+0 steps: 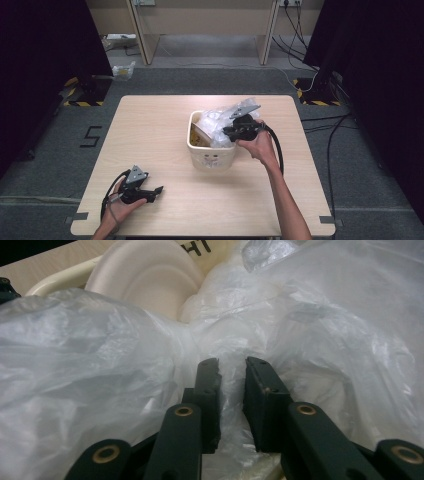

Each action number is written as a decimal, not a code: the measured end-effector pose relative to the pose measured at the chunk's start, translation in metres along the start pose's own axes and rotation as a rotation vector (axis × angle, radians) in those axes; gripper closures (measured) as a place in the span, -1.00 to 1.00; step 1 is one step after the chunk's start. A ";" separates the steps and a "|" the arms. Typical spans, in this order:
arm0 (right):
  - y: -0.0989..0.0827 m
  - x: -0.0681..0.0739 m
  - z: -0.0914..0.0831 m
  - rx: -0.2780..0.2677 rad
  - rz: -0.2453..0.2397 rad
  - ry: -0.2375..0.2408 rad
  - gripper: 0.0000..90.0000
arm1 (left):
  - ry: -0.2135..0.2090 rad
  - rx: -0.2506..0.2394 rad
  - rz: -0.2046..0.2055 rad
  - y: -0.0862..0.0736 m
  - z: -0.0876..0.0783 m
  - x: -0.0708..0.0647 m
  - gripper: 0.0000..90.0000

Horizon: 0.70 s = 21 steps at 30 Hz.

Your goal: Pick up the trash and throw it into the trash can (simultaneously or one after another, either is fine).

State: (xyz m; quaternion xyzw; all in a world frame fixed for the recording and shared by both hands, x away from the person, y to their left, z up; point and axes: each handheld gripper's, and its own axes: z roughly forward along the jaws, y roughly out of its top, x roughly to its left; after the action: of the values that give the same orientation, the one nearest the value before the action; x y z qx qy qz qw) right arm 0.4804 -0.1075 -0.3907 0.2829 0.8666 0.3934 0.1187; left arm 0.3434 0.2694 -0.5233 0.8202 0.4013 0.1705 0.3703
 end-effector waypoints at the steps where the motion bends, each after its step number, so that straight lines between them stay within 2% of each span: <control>1: -0.001 0.000 -0.002 -0.011 0.003 0.003 0.61 | 0.000 0.000 0.000 0.000 0.000 0.000 -0.62; 5: -0.003 0.001 -0.010 -0.069 0.006 0.000 0.47 | 0.000 -0.001 -0.001 0.000 0.000 0.000 -0.62; 11: -0.011 0.003 -0.030 -0.145 0.026 -0.031 0.25 | 0.001 0.000 0.002 0.000 0.000 0.000 -0.62; 17: -0.030 0.005 -0.053 -0.204 0.057 -0.059 0.11 | 0.001 0.000 0.002 0.000 0.000 0.000 -0.62; 21: -0.047 0.007 -0.066 -0.225 0.081 -0.098 0.02 | 0.002 0.000 0.002 0.000 0.000 0.000 -0.62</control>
State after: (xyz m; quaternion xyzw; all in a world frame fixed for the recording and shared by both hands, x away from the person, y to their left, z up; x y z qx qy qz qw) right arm 0.4282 -0.1687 -0.3824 0.3214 0.7979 0.4786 0.1759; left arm 0.3435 0.2695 -0.5233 0.8205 0.4007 0.1716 0.3698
